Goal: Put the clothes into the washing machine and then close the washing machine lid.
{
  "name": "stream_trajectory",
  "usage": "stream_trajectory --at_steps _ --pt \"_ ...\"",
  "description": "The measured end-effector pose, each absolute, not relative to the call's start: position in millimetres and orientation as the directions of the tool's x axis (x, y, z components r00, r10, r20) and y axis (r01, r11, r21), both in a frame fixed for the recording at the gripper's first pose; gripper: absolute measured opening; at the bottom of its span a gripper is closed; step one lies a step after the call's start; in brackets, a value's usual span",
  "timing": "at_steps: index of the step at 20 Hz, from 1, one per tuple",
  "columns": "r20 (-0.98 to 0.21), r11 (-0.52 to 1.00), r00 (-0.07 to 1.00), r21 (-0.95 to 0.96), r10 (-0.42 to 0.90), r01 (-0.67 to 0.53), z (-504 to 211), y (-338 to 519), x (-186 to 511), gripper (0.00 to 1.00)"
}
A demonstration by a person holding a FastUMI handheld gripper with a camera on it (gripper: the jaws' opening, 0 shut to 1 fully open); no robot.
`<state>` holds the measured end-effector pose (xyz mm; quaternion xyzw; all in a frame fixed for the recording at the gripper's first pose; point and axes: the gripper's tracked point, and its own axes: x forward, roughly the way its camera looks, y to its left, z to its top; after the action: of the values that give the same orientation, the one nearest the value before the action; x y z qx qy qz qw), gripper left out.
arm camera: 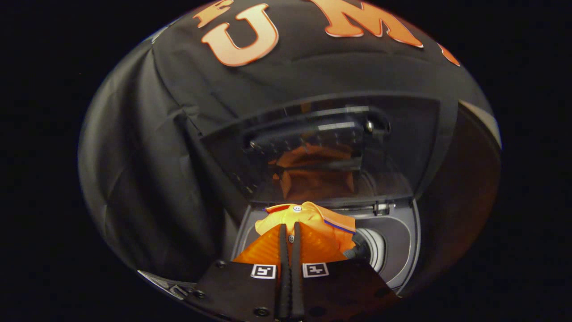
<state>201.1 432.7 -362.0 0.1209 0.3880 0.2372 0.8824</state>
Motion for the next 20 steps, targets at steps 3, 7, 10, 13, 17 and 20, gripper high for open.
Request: stream_trajectory --at_steps 3,7,10,13,17,20 --pt "-0.676 0.880 0.564 0.374 0.474 -0.293 -402 433 198 0.08" --pt "-0.731 0.900 0.526 0.361 0.436 -0.245 -449 432 190 0.08" --pt "-0.769 0.916 0.497 0.331 0.402 -0.228 -473 429 196 0.08" --pt "-0.788 0.924 0.483 0.309 0.381 -0.224 -490 430 202 0.08" --pt "-0.802 0.931 0.475 0.289 0.362 -0.221 -504 430 207 0.08" --pt "-0.807 0.935 0.472 0.288 0.354 -0.209 -509 430 209 0.08"
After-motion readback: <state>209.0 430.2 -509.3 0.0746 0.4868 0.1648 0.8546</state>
